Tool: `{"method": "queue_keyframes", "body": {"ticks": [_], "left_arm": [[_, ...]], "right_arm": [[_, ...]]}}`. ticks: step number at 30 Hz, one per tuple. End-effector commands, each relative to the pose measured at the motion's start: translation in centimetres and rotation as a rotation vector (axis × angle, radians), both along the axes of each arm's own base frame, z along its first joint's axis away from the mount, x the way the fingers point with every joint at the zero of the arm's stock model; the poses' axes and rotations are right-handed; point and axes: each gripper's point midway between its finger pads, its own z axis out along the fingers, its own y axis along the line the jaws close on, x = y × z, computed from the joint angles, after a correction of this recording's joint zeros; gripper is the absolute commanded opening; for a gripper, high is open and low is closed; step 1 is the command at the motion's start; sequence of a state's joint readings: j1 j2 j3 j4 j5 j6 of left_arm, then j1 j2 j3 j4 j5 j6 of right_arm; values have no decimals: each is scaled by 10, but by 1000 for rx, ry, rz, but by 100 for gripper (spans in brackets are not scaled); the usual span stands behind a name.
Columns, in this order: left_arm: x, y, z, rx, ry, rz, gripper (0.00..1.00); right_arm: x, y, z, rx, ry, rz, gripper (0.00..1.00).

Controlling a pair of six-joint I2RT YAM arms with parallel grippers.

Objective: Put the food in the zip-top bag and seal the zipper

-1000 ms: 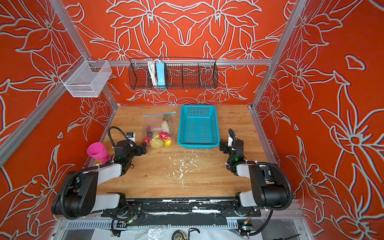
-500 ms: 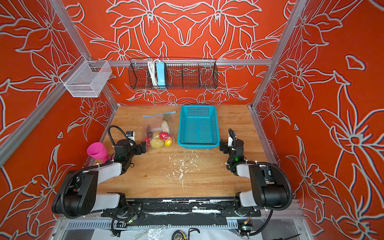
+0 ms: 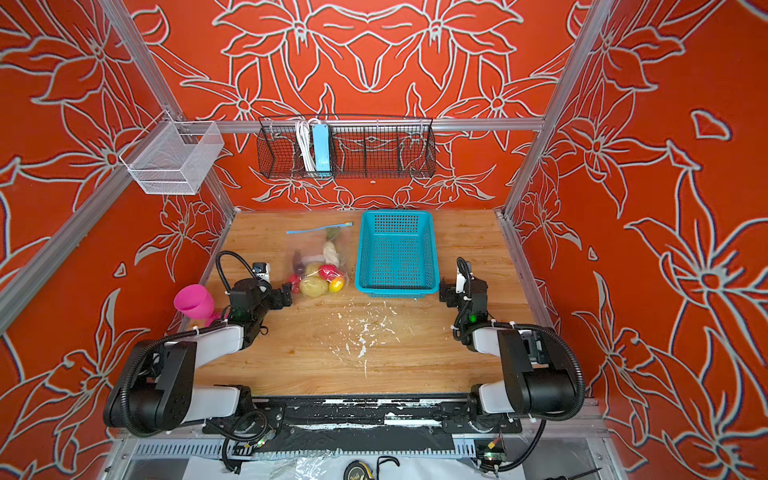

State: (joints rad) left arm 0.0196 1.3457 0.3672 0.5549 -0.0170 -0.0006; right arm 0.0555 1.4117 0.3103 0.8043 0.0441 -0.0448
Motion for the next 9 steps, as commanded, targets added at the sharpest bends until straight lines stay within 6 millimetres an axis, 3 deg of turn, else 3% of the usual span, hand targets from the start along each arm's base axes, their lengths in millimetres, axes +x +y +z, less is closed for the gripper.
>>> {"method": "queue_keyframes", "body": {"ticks": [1, 9], "left_arm": [[4, 4, 4, -4, -14, 23, 97], [5, 5, 5, -7, -10, 23, 97]], "right_arm": [[2, 0, 4, -1, -11, 2, 98], [2, 0, 4, 0, -12, 1, 98]]}}
